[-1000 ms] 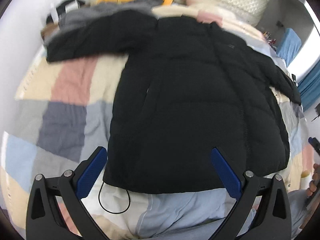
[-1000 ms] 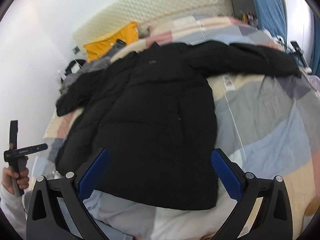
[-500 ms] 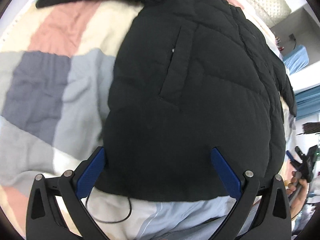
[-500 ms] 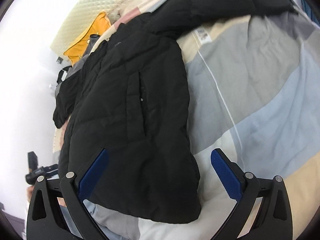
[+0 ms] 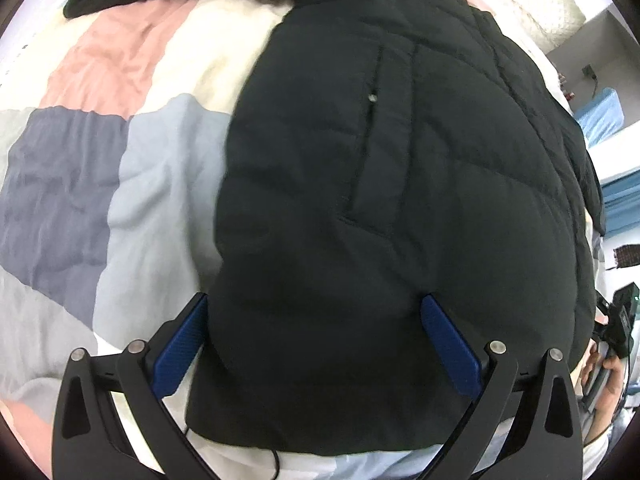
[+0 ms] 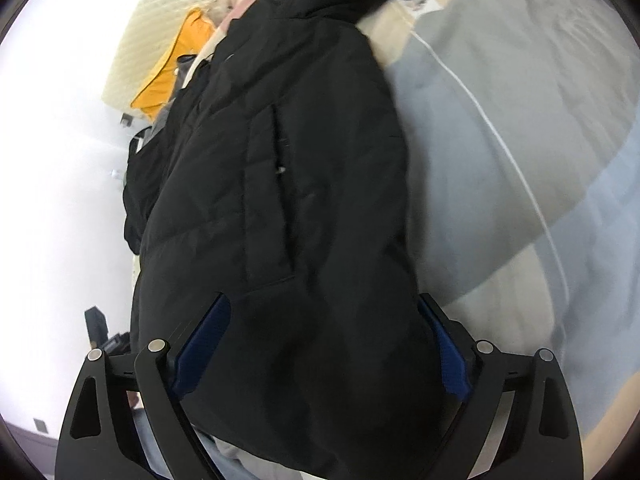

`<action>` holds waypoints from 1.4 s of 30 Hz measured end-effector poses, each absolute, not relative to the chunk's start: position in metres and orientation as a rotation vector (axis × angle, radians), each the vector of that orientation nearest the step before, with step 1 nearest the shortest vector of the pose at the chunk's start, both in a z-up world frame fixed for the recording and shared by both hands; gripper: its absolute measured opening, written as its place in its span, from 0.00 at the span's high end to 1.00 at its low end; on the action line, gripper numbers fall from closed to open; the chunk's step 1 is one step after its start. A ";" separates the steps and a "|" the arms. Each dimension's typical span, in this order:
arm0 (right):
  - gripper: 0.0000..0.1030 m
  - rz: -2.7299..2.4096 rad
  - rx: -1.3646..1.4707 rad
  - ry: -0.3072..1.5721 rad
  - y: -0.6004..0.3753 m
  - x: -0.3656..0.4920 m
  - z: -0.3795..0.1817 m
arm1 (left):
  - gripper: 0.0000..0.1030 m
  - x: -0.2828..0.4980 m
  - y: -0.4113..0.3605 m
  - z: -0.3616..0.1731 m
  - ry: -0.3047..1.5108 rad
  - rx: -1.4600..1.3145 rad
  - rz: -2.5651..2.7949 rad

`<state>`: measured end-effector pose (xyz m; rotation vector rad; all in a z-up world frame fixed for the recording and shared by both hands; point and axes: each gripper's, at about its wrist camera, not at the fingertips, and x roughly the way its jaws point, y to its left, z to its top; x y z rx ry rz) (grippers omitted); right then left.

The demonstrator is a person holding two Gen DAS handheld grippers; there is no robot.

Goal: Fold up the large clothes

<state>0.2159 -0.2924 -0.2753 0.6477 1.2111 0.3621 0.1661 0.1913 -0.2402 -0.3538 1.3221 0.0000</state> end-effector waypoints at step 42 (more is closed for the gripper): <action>0.94 0.302 0.415 0.993 -0.292 0.160 -0.162 | 0.97 0.131 0.209 -0.155 1.208 -0.445 -0.174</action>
